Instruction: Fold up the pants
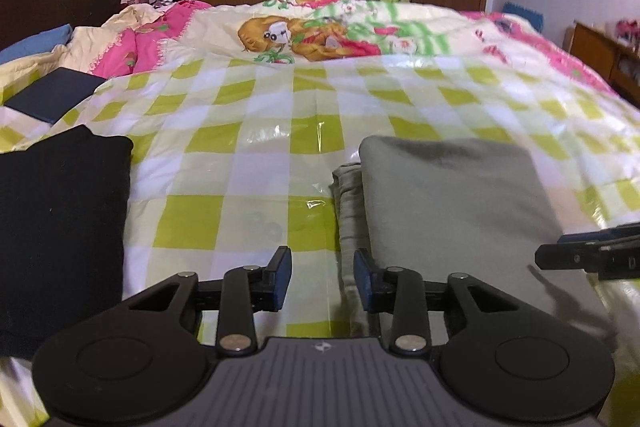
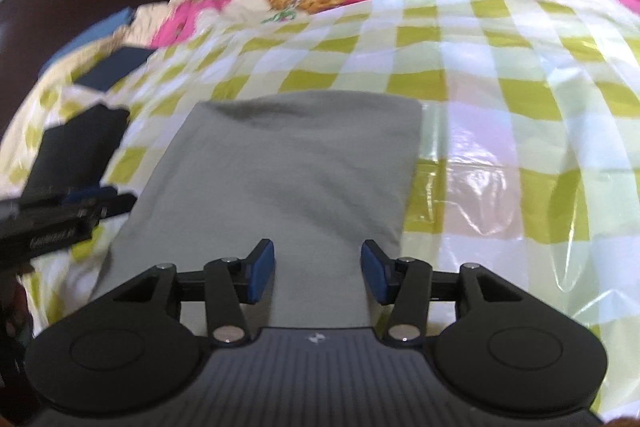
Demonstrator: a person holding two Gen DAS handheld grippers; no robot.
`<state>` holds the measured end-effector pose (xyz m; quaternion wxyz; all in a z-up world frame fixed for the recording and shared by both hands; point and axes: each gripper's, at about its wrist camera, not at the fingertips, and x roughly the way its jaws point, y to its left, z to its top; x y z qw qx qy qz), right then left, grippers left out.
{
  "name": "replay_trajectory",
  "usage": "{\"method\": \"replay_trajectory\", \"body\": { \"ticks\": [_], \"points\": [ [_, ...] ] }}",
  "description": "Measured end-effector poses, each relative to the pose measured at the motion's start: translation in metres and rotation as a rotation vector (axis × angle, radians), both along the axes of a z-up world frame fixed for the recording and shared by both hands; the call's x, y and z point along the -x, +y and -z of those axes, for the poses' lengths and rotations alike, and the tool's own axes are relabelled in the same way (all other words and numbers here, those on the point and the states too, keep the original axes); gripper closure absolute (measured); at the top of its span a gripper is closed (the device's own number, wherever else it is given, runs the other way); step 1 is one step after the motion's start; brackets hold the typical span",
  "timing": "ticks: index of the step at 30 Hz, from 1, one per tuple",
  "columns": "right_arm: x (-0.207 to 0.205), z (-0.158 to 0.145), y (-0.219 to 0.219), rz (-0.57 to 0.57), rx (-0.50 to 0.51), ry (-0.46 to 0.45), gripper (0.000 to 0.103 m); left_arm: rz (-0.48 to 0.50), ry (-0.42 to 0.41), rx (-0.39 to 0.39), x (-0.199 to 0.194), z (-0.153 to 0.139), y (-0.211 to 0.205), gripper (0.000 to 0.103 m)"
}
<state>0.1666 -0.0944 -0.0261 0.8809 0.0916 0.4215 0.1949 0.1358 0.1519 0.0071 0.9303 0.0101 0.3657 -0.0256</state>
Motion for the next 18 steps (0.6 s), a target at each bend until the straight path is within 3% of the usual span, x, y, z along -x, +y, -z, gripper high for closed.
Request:
{"method": "replay_trajectory", "body": {
  "ticks": [7, 10, 13, 16, 18],
  "points": [
    [-0.009, 0.006, -0.019, 0.043, -0.029, 0.037, 0.052, 0.005, -0.004, 0.052, 0.005, -0.005, 0.011, 0.048],
    [-0.013, 0.018, -0.027, 0.050, -0.118, 0.098, 0.051, 0.053, 0.030, 0.058, -0.002, 0.005, -0.002, 0.047],
    [-0.015, 0.022, -0.032, 0.051, -0.151, 0.104, 0.052, 0.073, 0.052, 0.013, -0.007, 0.018, -0.014, 0.045],
    [-0.016, 0.022, -0.036, 0.029, -0.181, 0.110, 0.049, 0.085, 0.082, 0.073, -0.009, 0.022, -0.007, 0.036],
    [-0.017, 0.023, -0.039, 0.025, -0.258, 0.127, 0.049, 0.082, 0.093, 0.074, -0.009, 0.025, -0.004, 0.032]
  ]
}}
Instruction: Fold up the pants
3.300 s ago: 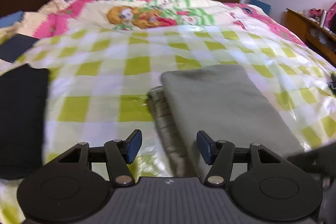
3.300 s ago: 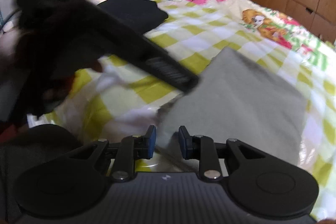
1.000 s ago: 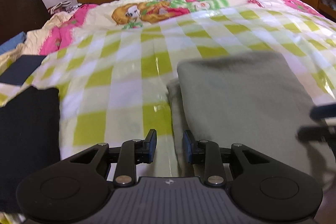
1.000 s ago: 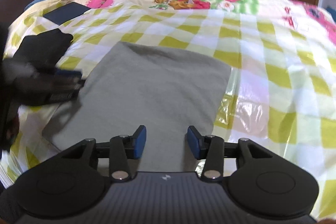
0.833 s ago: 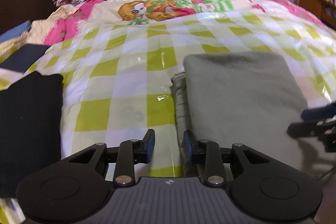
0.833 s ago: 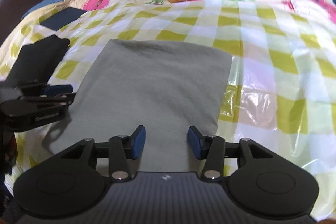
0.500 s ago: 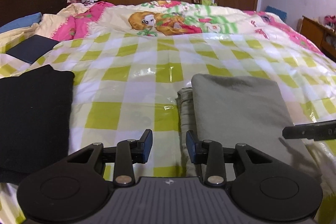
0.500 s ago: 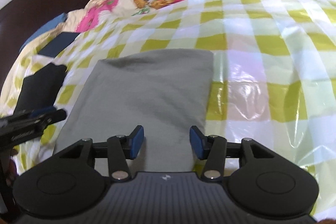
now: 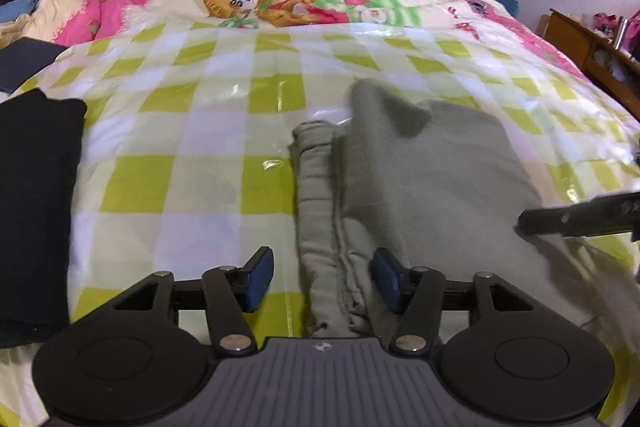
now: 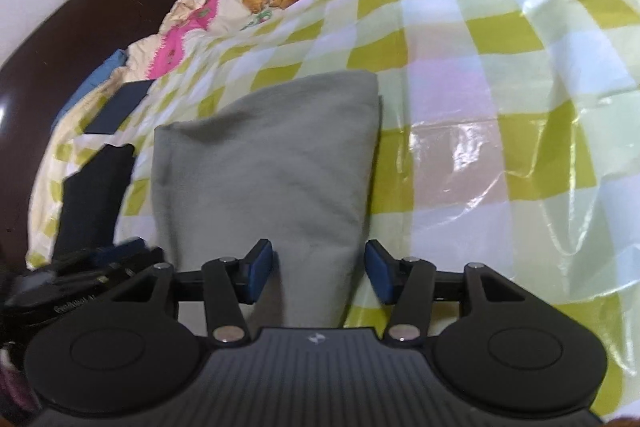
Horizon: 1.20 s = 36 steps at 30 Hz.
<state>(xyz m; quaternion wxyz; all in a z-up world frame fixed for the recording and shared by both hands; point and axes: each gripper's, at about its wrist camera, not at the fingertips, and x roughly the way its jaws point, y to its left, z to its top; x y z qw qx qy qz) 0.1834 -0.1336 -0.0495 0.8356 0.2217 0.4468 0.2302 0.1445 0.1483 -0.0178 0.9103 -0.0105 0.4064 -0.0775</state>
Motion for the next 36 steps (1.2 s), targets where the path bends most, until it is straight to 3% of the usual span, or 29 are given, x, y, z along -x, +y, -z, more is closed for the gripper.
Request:
{"method": "replay_trajectory", "body": {
  "ticks": [2, 3, 9, 17, 19, 23, 27, 29, 30, 31, 32, 34, 35, 36],
  "points": [
    [-0.004, 0.002, 0.004, -0.021, -0.055, 0.002, 0.049, -0.004, -0.005, -0.007, 0.001, 0.001, 0.002, 0.025],
    [-0.008, 0.006, 0.009, -0.024, -0.031, 0.009, 0.049, -0.006, 0.001, -0.003, 0.000, 0.002, 0.002, 0.024],
    [-0.019, 0.008, 0.013, -0.043, -0.055, 0.026, 0.048, -0.023, -0.024, 0.030, 0.002, -0.020, 0.017, 0.023],
    [-0.016, 0.010, 0.012, -0.061, -0.068, 0.004, 0.048, -0.017, 0.020, 0.066, -0.006, -0.011, 0.007, 0.022],
    [-0.018, 0.008, 0.014, -0.074, -0.068, 0.002, 0.048, -0.021, -0.014, 0.075, 0.002, -0.019, 0.009, 0.022],
    [-0.020, 0.010, 0.019, -0.089, -0.074, -0.008, 0.044, 0.010, -0.012, 0.063, 0.002, -0.023, 0.007, 0.021],
    [-0.018, 0.008, 0.025, -0.106, -0.072, -0.023, 0.043, -0.007, 0.001, -0.083, -0.011, 0.001, -0.012, 0.019],
    [-0.019, 0.008, 0.025, -0.115, -0.071, -0.022, 0.044, -0.026, 0.042, -0.037, -0.017, 0.012, -0.006, 0.014],
    [-0.020, 0.009, 0.025, -0.117, -0.066, -0.021, 0.045, -0.046, 0.054, -0.003, -0.020, 0.015, -0.003, 0.014],
    [-0.021, 0.010, 0.026, -0.109, -0.059, -0.015, 0.054, -0.056, 0.056, 0.010, -0.021, 0.016, -0.002, 0.016],
    [-0.023, 0.011, 0.026, -0.097, -0.053, -0.004, 0.070, -0.057, 0.054, 0.013, -0.020, 0.015, -0.004, 0.020],
    [-0.028, 0.012, 0.022, -0.086, -0.080, 0.027, 0.083, -0.023, 0.055, 0.013, -0.017, 0.013, -0.013, 0.033],
    [-0.027, 0.011, 0.019, -0.085, -0.096, 0.032, 0.085, -0.006, 0.057, 0.010, -0.016, 0.012, -0.018, 0.040],
    [-0.026, 0.008, 0.016, -0.089, -0.092, 0.028, 0.086, 0.002, 0.057, 0.005, -0.015, 0.010, -0.022, 0.040]
  ]
}}
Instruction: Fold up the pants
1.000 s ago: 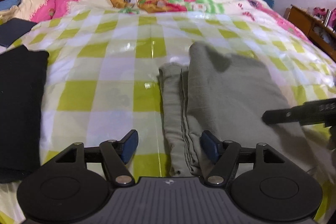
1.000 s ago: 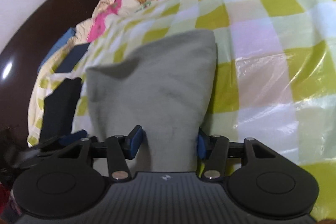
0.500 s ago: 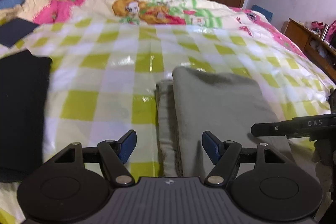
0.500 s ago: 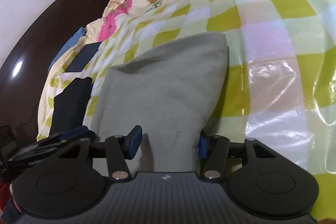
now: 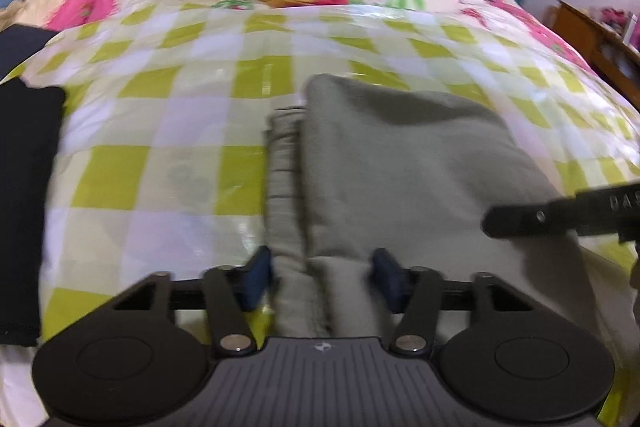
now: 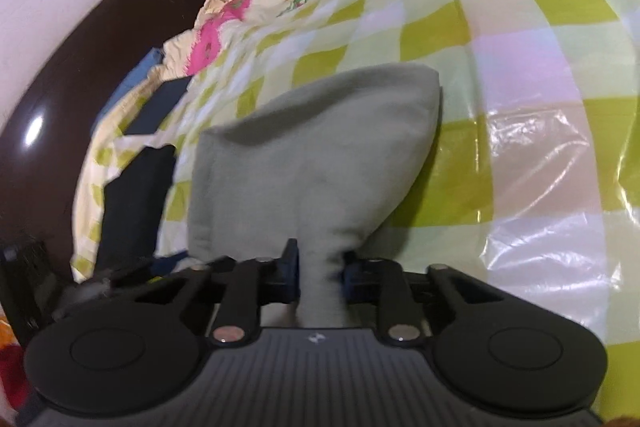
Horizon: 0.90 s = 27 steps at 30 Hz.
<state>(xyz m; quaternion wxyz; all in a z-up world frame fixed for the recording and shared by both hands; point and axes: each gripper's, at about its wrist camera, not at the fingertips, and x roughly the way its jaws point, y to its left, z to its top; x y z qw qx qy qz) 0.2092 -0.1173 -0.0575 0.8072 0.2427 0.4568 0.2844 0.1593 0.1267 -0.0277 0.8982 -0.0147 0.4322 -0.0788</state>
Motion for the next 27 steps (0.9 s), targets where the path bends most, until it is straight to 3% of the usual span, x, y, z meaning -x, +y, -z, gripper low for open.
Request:
{"method": "replay_trajectory", "body": {
  "ticks": [5, 11, 14, 17, 21, 27],
  "points": [
    [0.014, -0.016, -0.036, 0.020, 0.082, -0.028, 0.087, 0.053, 0.018, 0.116, 0.001, -0.006, -0.023, 0.044],
    [0.017, -0.027, -0.106, 0.154, 0.246, -0.019, 0.085, 0.181, 0.031, 0.188, -0.006, -0.001, -0.100, 0.044],
    [0.024, -0.032, -0.128, 0.227, 0.310, -0.025, 0.073, 0.207, 0.015, 0.137, -0.005, -0.001, -0.130, 0.043],
    [0.044, -0.039, -0.138, 0.283, 0.387, -0.075, 0.072, 0.192, -0.002, 0.077, 0.004, -0.008, -0.133, 0.041],
    [0.082, -0.047, -0.147, 0.377, 0.387, -0.098, 0.072, 0.131, -0.016, 0.019, 0.021, -0.018, -0.123, 0.032],
    [0.145, -0.070, -0.117, 0.331, 0.408, -0.212, 0.068, 0.096, -0.070, -0.121, 0.060, -0.031, -0.138, 0.032]
  ]
}}
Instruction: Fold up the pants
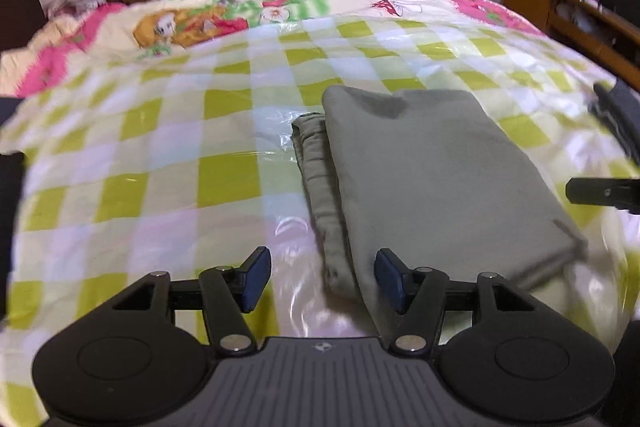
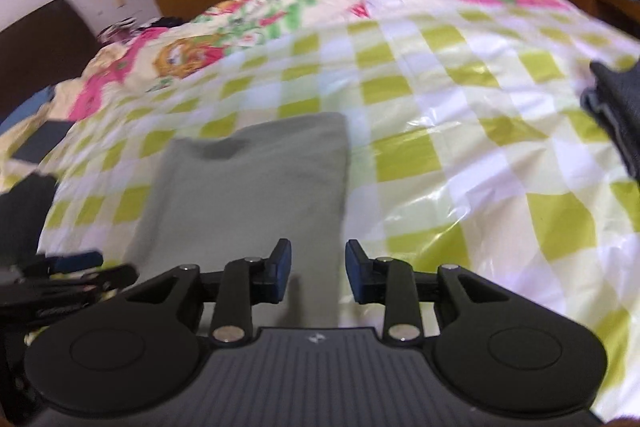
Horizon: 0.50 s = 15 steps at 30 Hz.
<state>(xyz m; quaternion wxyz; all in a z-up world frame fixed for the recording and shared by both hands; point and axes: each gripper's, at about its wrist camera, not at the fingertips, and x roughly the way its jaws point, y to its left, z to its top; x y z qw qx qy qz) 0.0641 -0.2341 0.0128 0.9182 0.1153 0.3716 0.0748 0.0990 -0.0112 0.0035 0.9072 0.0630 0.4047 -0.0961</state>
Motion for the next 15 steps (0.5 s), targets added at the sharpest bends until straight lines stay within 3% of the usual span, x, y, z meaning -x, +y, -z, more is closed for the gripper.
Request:
{"method": "replay_trajectory", "body": {
  "ticks": [6, 11, 15],
  "points": [
    [0.031, 0.000, 0.033, -0.077, -0.058, 0.002, 0.066, -0.002, -0.009, -0.013, 0.036, -0.008, -0.008, 0.031],
    [0.047, 0.008, 0.042, -0.060, -0.064, 0.017, 0.066, -0.011, -0.018, -0.033, 0.056, -0.008, -0.011, 0.017],
    [0.058, 0.015, 0.046, -0.053, -0.065, 0.031, 0.065, -0.014, -0.013, -0.036, 0.065, -0.004, -0.014, 0.013]
  ]
}}
